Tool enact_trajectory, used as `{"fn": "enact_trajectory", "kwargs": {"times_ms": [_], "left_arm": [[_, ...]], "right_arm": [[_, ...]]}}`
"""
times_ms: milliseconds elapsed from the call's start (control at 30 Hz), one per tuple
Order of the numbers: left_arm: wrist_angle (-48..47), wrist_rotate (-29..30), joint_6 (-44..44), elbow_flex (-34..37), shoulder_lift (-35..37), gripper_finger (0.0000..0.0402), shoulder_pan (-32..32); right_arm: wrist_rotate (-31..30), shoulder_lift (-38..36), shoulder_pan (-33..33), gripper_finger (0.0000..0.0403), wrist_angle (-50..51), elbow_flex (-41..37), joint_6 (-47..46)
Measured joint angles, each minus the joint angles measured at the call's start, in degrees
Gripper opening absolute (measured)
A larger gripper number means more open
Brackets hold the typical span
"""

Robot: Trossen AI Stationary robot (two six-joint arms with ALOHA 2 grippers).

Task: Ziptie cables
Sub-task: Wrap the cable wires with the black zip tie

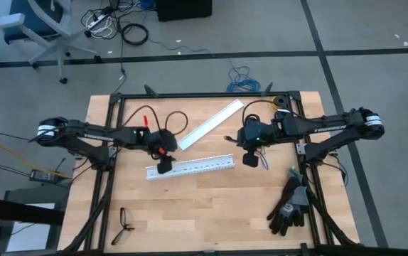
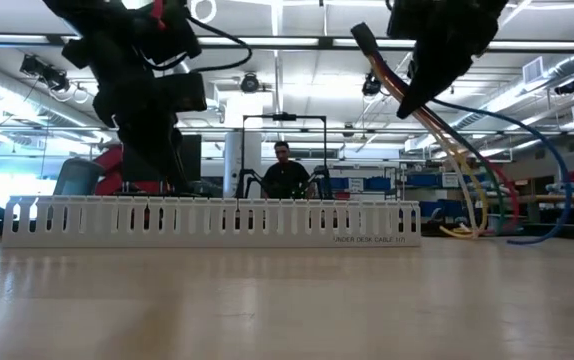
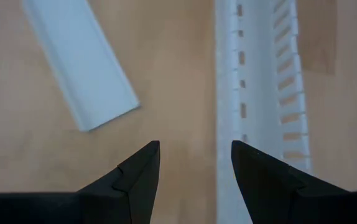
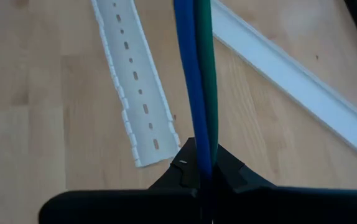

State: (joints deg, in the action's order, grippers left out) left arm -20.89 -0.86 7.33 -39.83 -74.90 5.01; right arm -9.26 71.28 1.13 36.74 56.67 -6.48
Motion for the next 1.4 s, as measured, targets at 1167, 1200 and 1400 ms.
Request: {"fn": "enact_trajectory", "kwargs": {"times_ms": [1167,1200,1400], "left_arm": [[5.2,6.9,5.4,-1.3,-5.1,0.0009,-8.5],[4.0,7.4,5.1,-2.1,-4.4,0.0009,-8.5],[-9.2,16.8,4.7,-5.7,-0.1,0.0008,-6.4]], "right_arm": [[-1.6,-11.3,1.5,0.0000,-14.0,-18.8,-6.2],[-1.6,-11.4,1.5,0.0000,-14.0,-18.9,-6.1],[-1.9,-11.5,1.5,0.0000,-13.3,-18.9,-5.9]]}}
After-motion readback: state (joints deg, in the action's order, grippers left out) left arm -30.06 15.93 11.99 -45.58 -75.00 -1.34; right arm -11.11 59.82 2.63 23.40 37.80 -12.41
